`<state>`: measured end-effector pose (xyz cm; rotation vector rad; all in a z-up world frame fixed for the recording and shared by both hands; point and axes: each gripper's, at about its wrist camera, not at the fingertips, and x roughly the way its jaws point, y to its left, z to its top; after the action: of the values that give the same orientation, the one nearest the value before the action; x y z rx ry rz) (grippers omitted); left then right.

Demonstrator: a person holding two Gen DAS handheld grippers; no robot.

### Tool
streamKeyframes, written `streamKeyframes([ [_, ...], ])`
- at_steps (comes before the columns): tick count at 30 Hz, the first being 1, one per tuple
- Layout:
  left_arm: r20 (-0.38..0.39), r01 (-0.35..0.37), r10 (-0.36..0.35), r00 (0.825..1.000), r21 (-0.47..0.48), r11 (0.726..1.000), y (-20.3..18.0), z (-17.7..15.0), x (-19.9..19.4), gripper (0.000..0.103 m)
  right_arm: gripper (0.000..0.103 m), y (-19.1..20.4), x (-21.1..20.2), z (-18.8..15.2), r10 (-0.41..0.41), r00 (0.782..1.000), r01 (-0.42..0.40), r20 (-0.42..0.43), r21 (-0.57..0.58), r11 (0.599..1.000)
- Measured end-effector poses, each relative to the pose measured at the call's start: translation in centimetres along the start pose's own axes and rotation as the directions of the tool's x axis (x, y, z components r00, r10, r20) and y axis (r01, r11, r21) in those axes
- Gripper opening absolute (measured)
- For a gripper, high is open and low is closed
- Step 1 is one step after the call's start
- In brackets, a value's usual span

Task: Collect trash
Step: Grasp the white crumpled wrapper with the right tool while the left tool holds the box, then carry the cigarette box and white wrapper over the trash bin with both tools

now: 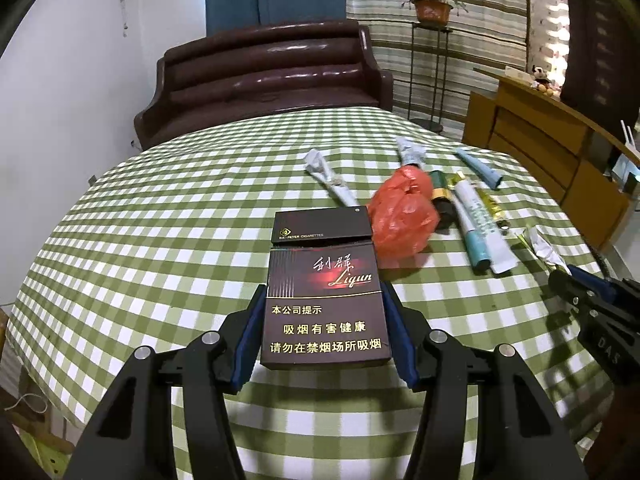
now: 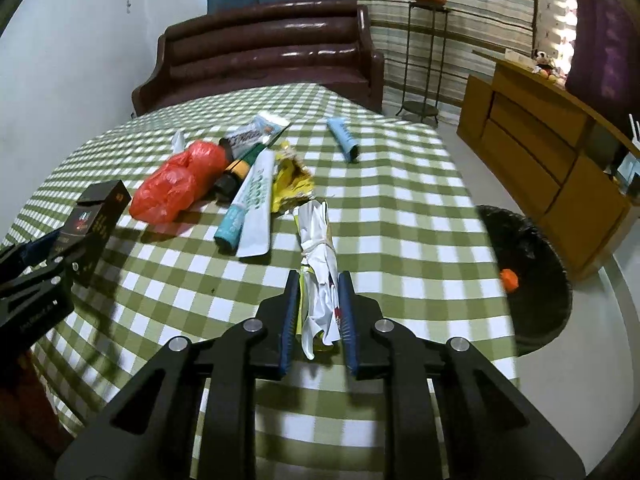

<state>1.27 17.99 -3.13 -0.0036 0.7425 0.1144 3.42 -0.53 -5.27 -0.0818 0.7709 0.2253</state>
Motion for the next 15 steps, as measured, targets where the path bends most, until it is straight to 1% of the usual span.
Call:
streamKeyframes([
  [6, 0.019, 0.059, -0.06, 0.998, 0.041, 0.997, -2.7, 0.6, -0.4, 0.055, 0.019, -3.0, -1.8, 0.5, -0.051, 0.998, 0.049, 0.046, 0.045, 0.998],
  [9, 0.018, 0.107, -0.108, 0.994, 0.066, 0.992, -4.8, 1.2, -0.3, 0.054, 0.019, -5.1, -2.6, 0.7, -0.09, 0.994, 0.085, 0.064, 0.075, 0.994],
  [15, 0.046, 0.166, -0.172, 0.984, 0.115, 0.979, -8.9, 2.7, -0.6, 0.054, 0.019, -9.5, -3.6, 0.9, -0.167, 0.982, 0.155, 0.084, 0.137, 0.978],
])
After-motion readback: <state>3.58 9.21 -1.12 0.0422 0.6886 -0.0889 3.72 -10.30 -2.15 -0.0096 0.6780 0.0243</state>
